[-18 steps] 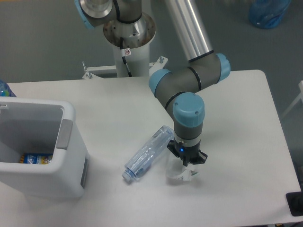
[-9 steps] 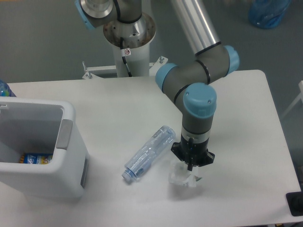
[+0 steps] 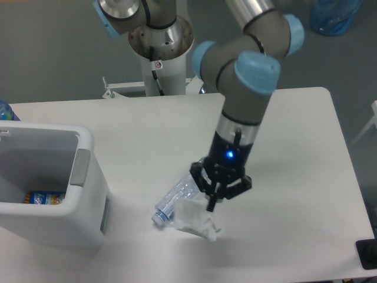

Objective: Place the trash in the trash can
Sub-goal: 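Lift the cup and carry it over the white trash bin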

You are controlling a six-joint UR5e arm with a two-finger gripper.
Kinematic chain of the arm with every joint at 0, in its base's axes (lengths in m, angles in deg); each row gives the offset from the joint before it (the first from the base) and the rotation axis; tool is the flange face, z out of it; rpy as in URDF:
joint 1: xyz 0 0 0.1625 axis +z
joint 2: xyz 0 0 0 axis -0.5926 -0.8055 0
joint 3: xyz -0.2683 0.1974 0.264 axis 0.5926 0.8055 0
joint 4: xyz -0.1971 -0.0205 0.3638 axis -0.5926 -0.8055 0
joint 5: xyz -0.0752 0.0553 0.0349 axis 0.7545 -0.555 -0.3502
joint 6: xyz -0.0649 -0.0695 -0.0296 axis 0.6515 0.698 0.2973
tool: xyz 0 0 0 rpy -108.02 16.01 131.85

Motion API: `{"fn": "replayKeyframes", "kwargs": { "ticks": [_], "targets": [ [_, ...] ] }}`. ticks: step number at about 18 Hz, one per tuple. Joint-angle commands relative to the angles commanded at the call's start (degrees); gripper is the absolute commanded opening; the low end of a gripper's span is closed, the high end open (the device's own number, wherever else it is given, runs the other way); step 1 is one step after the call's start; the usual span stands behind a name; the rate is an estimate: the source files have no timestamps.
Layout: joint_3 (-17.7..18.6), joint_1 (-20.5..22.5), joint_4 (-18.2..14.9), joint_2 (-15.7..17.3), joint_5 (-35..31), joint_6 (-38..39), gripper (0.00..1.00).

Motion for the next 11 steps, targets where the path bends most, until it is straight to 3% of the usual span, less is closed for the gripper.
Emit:
{"fn": "replayKeyframes", "kwargs": {
  "ticks": [8,11],
  "targets": [
    [-0.89,-7.56,0.0,4.05,3.53,3.44,0.0],
    [-0.36,-12.91,0.0,4.49,3.54,3.8,0.0]
  ]
}}
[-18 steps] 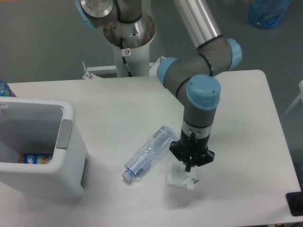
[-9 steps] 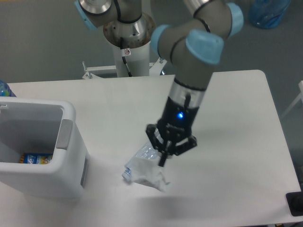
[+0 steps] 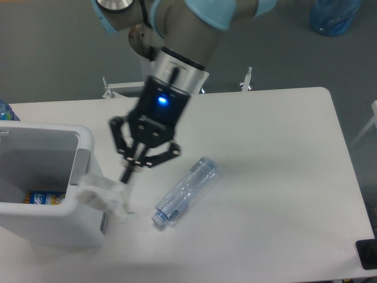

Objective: Place the trash in the trash can
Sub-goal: 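Lift the cup and carry it over the white trash bin, then open the gripper to drop the cup into the bin, then move the gripper down over the clear plastic bottle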

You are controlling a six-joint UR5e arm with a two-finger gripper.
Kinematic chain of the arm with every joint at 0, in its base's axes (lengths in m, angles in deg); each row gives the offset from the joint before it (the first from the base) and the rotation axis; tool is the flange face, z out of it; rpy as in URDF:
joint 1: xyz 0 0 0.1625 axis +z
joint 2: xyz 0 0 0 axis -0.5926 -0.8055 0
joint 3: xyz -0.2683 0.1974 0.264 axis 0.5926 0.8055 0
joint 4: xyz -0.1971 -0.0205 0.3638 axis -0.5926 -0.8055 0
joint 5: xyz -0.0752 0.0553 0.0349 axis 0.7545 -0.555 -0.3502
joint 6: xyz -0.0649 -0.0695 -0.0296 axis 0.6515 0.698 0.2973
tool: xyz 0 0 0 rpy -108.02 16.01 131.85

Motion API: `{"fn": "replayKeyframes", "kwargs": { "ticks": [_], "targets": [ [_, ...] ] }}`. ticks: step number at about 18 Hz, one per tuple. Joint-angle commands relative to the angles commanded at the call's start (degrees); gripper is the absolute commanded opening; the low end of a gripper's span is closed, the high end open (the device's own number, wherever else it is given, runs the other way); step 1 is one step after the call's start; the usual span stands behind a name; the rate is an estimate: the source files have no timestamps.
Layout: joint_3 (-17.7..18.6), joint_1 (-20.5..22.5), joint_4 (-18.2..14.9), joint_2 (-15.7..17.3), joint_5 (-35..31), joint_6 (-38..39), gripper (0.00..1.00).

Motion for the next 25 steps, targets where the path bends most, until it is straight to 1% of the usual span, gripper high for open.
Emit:
{"fn": "replayKeyframes", "kwargs": {
  "ticks": [2,3,4,5,9,11,13,15,17,19,21,25],
  "targets": [
    [0.18,-2.91,0.0,0.09,0.0,0.7,0.0],
    [0.09,-4.14,0.0,-0.09,0.0,1.83,0.1],
    [0.35,-4.59,0.09,-0.26,-0.17,2.02,0.58],
    [1.05,-4.85,0.26,-0.44,-0.18,1.67,1.0],
    [1.32,-5.21,0.26,0.09,-0.18,1.85,1.0],
    [1.32,-4.33,0.26,0.0,-0.26,1.23,1.0],
    [0.19,-0.92,0.26,-0.09,-0.26,-0.17,1.0],
    [-1.4,1.9,0.26,-1.31,-0.35,-0.7,1.0],
    [-1.75,4.89,0.26,-2.63,-0.53,-2.62,1.0],
    [-1.49,7.7,0.18,-3.6,-0.62,-6.57,1.0],
    [-0.53,8.77,0.0,-4.04,-1.05,-10.09,1.0],
    [4.82,11.05,0.0,-4.31,-2.11,-17.74,1.0]
  ]
}}
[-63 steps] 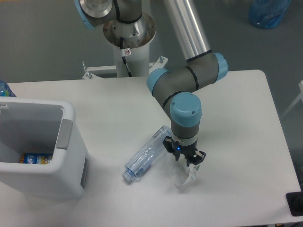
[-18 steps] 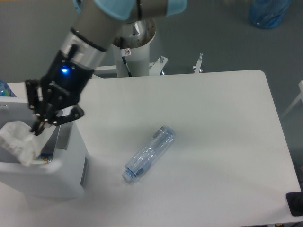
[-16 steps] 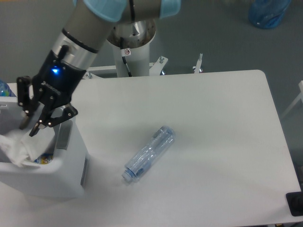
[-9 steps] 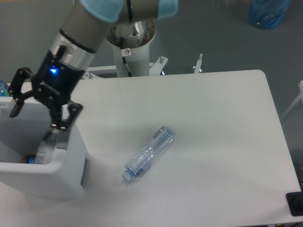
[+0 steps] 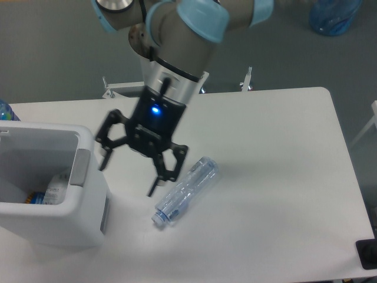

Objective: Place the trash in the trash can
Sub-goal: 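Move the gripper down over the clear plastic bottle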

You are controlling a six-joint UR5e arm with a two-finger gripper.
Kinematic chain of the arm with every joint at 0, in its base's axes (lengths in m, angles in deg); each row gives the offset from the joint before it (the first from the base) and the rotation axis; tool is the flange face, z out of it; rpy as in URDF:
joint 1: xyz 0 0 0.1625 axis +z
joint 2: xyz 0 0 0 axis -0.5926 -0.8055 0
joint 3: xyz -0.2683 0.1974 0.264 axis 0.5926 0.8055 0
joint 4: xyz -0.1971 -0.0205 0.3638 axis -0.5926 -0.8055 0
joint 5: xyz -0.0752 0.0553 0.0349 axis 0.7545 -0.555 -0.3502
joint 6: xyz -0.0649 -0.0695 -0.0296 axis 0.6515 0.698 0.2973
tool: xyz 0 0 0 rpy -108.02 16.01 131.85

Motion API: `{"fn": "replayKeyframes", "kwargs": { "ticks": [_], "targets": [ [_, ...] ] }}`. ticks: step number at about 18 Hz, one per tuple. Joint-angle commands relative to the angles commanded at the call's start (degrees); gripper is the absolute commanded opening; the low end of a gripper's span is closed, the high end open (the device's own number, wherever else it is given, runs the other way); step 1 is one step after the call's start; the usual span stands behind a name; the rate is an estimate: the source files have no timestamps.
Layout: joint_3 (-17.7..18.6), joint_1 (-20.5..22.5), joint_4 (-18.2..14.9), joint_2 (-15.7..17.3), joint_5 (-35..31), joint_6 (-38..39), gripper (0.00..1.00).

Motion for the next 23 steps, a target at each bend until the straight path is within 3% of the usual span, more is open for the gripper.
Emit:
{"fn": "replayKeyframes", "kwargs": {
  "ticks": [4,10,13,17,23],
  "targets": [
    [5.1,0.88,-0.09,-0.61,-4.3,-6.42,1.0],
    [7.39,-0.69,-0.35,-5.0,-9.39,-6.17,1.0],
    [7.05,-4.11,-0.35,-8.25,-16.59,-6.08,1.0],
    [8.28,-5.27,-2.11,-9.75,-19.77,-6.08,1.0],
    [6.35,-10.8,-1.5,-13.53,-30.66,-5.99,1.0]
  ]
}}
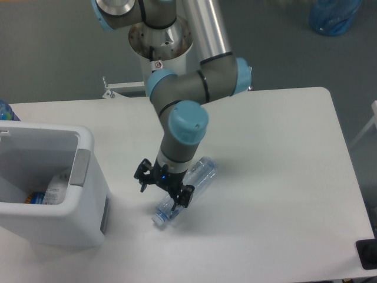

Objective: Place the trash in the trash can
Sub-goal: 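Move the gripper down over the clear plastic bottle, then close the gripper around the bottle's cap end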

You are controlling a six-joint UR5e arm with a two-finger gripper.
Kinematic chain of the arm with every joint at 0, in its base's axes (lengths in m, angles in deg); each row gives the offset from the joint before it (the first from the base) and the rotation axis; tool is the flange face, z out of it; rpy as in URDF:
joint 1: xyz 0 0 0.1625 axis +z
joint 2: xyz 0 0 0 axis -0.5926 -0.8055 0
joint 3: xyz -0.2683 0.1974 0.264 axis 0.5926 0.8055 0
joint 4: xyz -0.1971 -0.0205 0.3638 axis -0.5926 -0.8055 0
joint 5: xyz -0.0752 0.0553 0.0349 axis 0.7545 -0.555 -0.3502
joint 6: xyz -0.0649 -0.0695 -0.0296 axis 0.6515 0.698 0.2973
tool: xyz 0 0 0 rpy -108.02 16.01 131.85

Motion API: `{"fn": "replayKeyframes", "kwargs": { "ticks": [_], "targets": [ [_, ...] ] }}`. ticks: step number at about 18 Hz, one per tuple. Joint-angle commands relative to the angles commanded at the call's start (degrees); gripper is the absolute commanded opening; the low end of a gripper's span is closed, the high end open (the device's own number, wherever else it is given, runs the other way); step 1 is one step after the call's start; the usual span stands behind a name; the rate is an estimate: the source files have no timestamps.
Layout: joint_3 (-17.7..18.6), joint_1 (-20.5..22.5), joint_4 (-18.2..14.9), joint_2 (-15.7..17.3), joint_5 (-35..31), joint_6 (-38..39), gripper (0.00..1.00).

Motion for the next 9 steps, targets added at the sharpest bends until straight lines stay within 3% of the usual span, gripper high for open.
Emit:
{"fn": "replayKeyframes", "kwargs": {
  "ticks": [4,9],
  "targets": [
    [-2.9,-1.85,-0.09,-2.02,-5.89,0.17,1.0],
    [-3.43,-2.29,0.09,-3.34,-9.76,0.0,1.0]
  ]
}}
